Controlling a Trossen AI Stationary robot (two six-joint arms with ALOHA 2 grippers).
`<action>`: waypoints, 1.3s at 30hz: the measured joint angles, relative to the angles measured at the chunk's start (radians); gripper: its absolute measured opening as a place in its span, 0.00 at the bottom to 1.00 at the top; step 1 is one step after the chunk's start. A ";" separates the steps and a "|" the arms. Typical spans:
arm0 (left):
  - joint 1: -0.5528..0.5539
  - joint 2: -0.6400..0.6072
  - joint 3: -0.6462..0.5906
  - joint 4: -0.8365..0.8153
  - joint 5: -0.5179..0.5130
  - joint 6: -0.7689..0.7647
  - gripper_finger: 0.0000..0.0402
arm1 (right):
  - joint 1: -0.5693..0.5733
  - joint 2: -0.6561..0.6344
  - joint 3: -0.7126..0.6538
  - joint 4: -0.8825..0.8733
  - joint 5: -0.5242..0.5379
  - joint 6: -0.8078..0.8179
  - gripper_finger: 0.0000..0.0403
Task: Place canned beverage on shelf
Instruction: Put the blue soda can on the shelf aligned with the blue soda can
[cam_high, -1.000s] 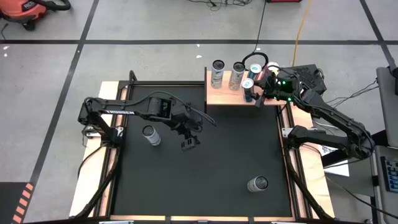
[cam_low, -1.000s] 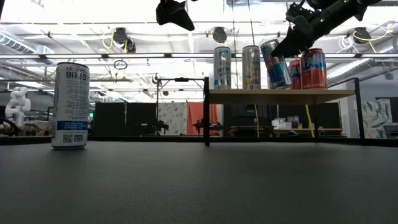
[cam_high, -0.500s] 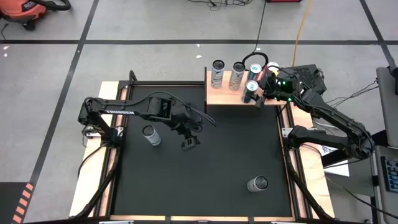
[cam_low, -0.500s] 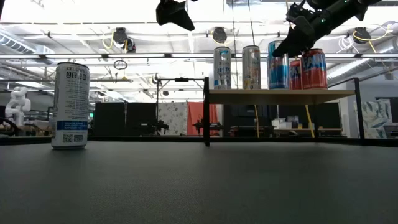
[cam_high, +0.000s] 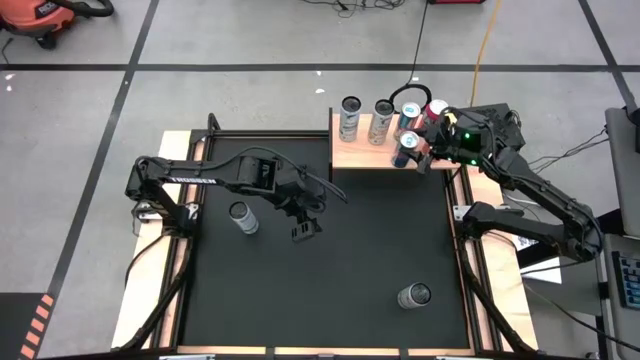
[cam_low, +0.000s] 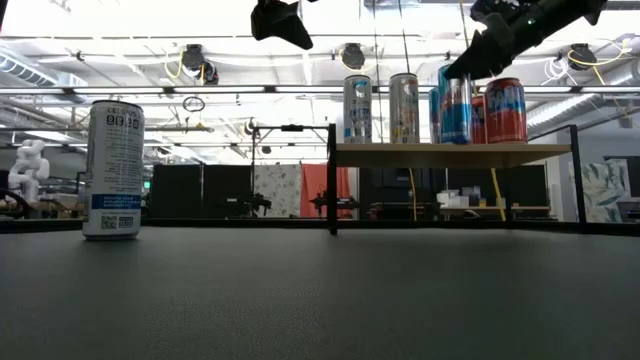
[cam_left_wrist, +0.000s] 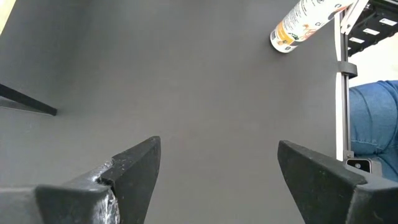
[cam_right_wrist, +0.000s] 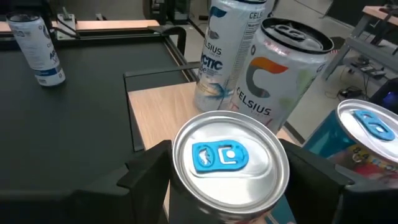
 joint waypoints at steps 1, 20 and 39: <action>0.000 0.000 0.000 0.000 0.000 0.000 0.80 | 0.000 0.000 0.000 0.000 0.000 0.000 0.64; 0.000 0.000 0.000 0.000 0.000 0.000 0.80 | 0.000 -0.013 0.000 -0.009 0.099 -0.016 0.64; 0.000 0.000 0.000 0.000 0.000 0.000 0.80 | 0.000 -0.014 0.000 0.017 0.097 -0.009 0.64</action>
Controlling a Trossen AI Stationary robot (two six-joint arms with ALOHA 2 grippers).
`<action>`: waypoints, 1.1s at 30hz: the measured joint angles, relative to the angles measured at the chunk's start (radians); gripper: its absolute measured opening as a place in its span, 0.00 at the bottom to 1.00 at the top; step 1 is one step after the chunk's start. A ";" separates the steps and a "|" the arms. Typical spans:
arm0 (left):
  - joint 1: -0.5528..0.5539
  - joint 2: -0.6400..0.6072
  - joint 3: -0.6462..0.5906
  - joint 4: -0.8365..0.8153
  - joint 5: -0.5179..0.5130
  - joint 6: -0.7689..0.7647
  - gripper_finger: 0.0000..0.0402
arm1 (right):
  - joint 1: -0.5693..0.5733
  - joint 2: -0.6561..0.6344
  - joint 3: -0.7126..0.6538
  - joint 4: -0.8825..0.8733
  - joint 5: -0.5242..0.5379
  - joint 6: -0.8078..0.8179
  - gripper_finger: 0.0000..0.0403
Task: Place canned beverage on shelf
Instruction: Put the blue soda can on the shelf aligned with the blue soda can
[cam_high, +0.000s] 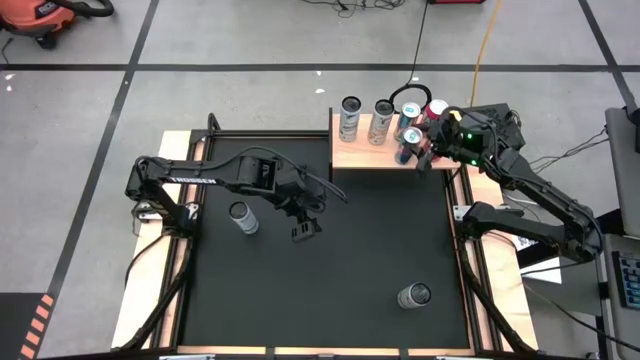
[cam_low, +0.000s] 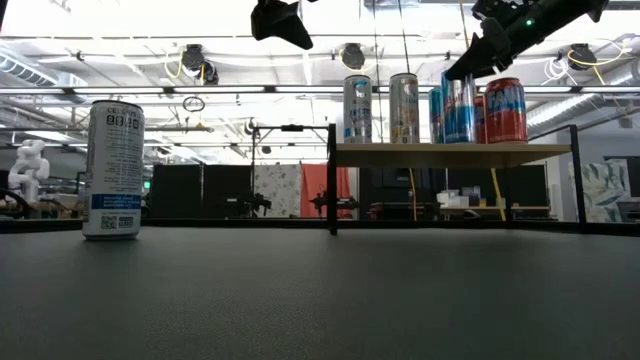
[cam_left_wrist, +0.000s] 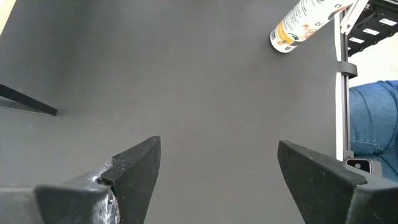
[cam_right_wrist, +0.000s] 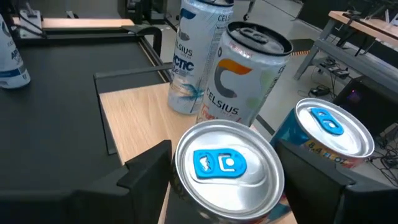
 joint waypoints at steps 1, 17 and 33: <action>0.000 0.000 0.000 0.000 0.000 0.000 0.80 | 0.000 0.000 0.000 0.004 0.000 0.002 0.64; 0.000 0.000 0.000 0.000 0.000 0.000 0.80 | 0.000 -0.020 0.000 0.022 0.002 -0.002 0.72; 0.000 0.000 0.000 0.000 0.000 0.000 0.80 | 0.001 -0.194 0.001 -0.015 0.000 0.067 0.72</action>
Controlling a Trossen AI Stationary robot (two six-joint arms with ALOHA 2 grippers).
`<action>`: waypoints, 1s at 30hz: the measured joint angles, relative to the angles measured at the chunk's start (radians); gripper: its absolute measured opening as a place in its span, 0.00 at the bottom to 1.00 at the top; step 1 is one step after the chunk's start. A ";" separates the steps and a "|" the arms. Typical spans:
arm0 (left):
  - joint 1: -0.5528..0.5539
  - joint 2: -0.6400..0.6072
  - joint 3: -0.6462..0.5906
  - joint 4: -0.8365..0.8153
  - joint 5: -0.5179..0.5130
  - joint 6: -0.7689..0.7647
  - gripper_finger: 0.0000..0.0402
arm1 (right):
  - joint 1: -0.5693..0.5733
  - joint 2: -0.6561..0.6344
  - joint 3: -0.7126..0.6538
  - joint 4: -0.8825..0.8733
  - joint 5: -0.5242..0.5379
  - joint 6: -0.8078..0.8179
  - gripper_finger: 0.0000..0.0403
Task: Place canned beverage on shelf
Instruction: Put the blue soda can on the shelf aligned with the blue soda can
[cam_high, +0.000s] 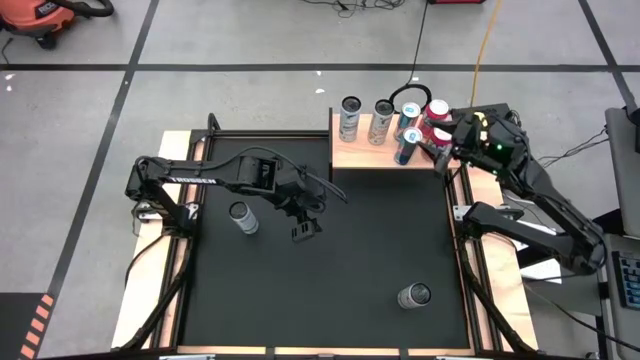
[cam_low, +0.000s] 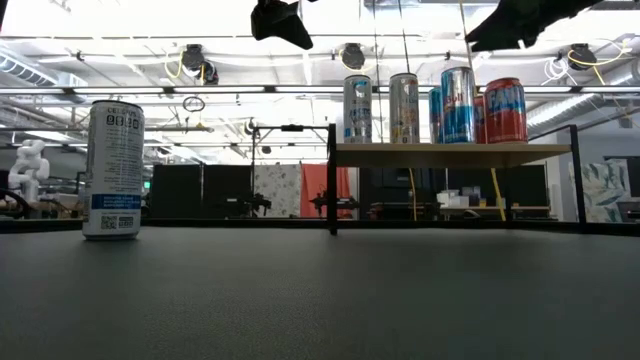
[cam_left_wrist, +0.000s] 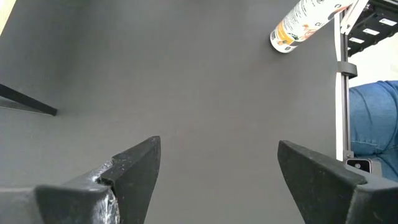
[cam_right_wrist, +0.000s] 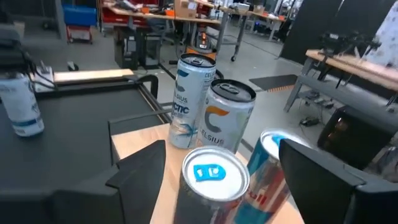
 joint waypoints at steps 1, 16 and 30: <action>0.000 0.000 0.000 0.000 0.000 0.000 0.80 | 0.000 -0.006 0.000 -0.011 -0.001 0.019 0.72; 0.000 0.000 0.000 0.000 0.000 0.000 0.80 | 0.001 -0.026 0.000 -0.134 -0.212 0.117 0.31; 0.000 0.000 0.000 0.000 0.000 0.000 0.80 | 0.001 0.005 0.000 -0.139 -0.218 0.253 0.03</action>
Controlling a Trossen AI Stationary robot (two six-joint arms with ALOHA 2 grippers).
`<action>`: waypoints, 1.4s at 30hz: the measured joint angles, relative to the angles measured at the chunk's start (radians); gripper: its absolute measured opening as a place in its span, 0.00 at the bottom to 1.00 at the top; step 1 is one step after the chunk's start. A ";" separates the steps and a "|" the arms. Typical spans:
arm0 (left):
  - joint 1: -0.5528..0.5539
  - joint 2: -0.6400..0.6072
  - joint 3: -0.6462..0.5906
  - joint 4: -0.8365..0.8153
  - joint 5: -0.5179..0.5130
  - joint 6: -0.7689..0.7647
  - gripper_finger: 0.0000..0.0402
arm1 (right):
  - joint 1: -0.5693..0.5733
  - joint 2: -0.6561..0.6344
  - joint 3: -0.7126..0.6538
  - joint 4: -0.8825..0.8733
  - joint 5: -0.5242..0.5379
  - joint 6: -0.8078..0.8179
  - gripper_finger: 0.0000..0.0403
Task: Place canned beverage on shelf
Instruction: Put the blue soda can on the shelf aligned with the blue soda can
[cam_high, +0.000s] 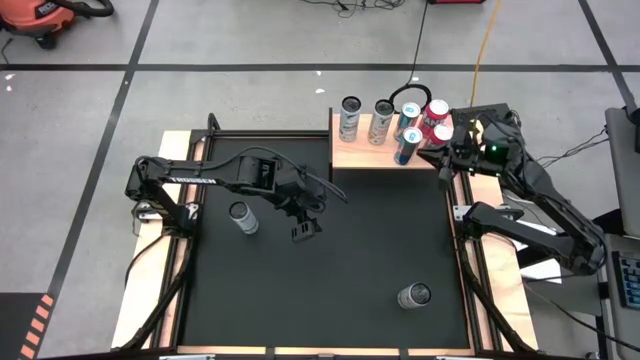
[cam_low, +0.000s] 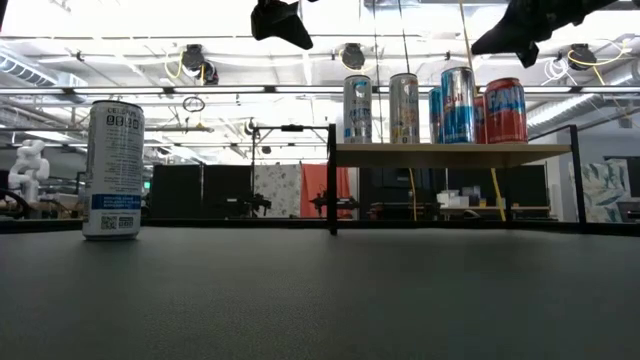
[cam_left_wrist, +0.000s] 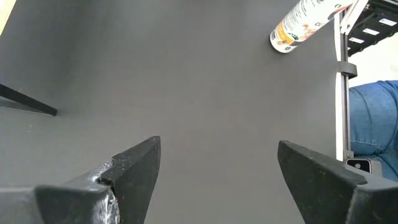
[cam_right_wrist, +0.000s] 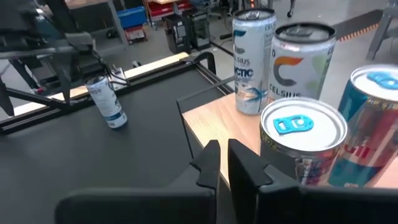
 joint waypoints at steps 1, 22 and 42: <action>0.000 0.000 0.000 0.000 0.000 0.000 0.80 | 0.001 0.004 0.000 -0.004 0.000 0.000 0.02; 0.000 0.000 0.000 0.000 0.000 0.009 0.80 | 0.079 0.095 0.000 0.034 0.094 -0.029 0.00; 0.000 0.000 0.000 0.000 0.000 0.009 0.80 | 0.079 0.114 0.000 0.051 0.176 -0.008 0.00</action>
